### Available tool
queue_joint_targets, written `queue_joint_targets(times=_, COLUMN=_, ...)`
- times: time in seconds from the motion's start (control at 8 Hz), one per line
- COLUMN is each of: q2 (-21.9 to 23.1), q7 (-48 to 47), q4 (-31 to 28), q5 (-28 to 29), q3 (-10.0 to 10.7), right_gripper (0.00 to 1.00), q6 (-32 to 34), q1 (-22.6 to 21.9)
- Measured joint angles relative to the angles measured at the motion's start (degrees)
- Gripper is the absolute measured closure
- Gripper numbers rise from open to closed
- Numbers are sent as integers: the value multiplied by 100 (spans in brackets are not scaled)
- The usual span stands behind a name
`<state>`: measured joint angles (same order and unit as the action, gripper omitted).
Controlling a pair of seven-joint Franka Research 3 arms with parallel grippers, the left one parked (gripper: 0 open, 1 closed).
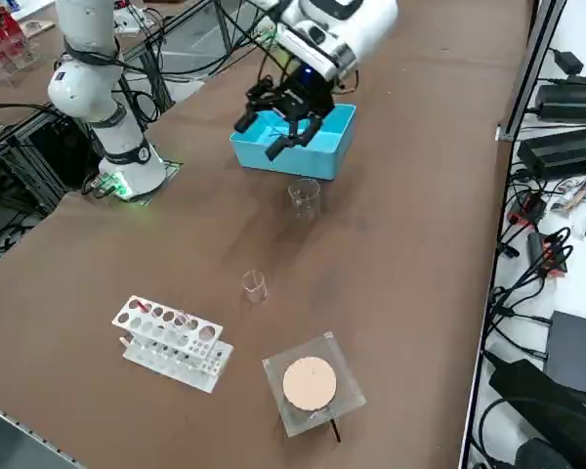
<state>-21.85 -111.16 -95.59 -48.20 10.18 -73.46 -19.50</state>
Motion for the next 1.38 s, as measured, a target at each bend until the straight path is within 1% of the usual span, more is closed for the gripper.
queue_joint_targets(times=0.12, q2=596, q7=12, q4=-771, q5=-193, q3=5, right_gripper=0, q6=-375, q1=92)
queue_joint_targets(times=0.25, q2=1097, q7=-6, q4=-1521, q5=-475, q3=8, right_gripper=0, q6=-770, q1=206)
queue_joint_targets(times=0.5, q2=1789, q7=-142, q4=-2731, q5=-1036, q3=13, right_gripper=0, q6=-1556, q1=545)
queue_joint_targets(times=0.62, q2=1992, q7=-234, q4=-3141, q5=-1293, q3=14, right_gripper=0, q6=-1919, q1=754)
queue_joint_targets(times=0.75, q2=2088, q7=-375, q4=-3425, q5=-1572, q3=15, right_gripper=0, q6=-2253, q1=972)
queue_joint_targets(times=1.0, q2=2100, q7=-847, q4=-3917, q5=-2394, q3=14, right_gripper=0, q6=-2837, q1=1445)
queue_joint_targets(times=1.12, q2=2085, q7=-1095, q4=-4111, q5=-2800, q3=15, right_gripper=1, q6=-3131, q1=1697)
queue_joint_targets(times=1.38, q2=2013, q7=-1513, q4=-4340, q5=-3418, q3=16, right_gripper=4, q6=-3634, q1=2126)
